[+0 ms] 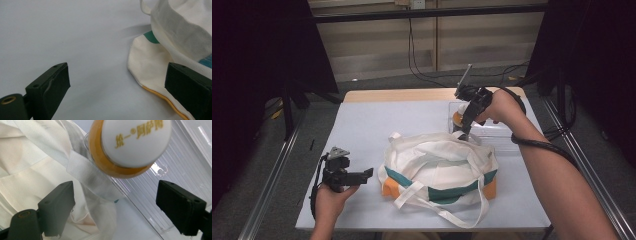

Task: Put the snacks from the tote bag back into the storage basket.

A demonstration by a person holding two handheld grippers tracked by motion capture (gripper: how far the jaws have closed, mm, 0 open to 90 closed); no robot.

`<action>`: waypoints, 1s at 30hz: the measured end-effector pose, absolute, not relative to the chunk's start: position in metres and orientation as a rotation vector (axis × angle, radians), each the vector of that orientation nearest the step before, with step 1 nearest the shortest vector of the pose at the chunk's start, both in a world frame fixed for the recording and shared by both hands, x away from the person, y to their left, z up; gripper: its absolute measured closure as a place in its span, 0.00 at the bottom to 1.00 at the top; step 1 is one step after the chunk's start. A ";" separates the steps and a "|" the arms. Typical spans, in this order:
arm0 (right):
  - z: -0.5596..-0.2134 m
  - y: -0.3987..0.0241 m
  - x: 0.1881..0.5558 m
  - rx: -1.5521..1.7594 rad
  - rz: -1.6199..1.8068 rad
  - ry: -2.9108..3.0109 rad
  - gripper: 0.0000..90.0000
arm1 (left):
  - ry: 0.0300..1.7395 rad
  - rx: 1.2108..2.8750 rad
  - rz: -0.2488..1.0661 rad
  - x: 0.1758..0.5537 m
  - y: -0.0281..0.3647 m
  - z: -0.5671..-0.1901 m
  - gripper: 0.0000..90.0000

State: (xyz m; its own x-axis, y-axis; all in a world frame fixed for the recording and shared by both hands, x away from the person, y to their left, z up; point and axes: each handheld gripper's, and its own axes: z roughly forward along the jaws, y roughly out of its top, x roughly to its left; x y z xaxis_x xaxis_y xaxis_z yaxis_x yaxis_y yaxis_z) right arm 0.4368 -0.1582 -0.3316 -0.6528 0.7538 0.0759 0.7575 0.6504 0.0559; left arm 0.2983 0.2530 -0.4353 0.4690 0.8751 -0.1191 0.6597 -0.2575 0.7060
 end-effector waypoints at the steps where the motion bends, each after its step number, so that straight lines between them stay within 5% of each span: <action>1: -0.332 -0.158 0.437 -1.288 -0.128 -2.812 0.16 | 1.271 2.010 0.389 0.298 0.253 -0.435 0.06; 30: -0.326 -0.187 0.414 -1.302 -0.143 -2.808 0.15 | 1.278 2.004 0.393 0.299 0.250 -0.437 0.06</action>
State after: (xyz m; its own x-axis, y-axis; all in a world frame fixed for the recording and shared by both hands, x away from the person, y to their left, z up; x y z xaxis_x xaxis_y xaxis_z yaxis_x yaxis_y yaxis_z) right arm 0.4143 -0.1866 -0.3260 -0.6460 0.7594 0.0780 0.7634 0.6427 0.0652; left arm 0.2986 0.2500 -0.4365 0.4627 0.8786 -0.1181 0.6603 -0.2526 0.7073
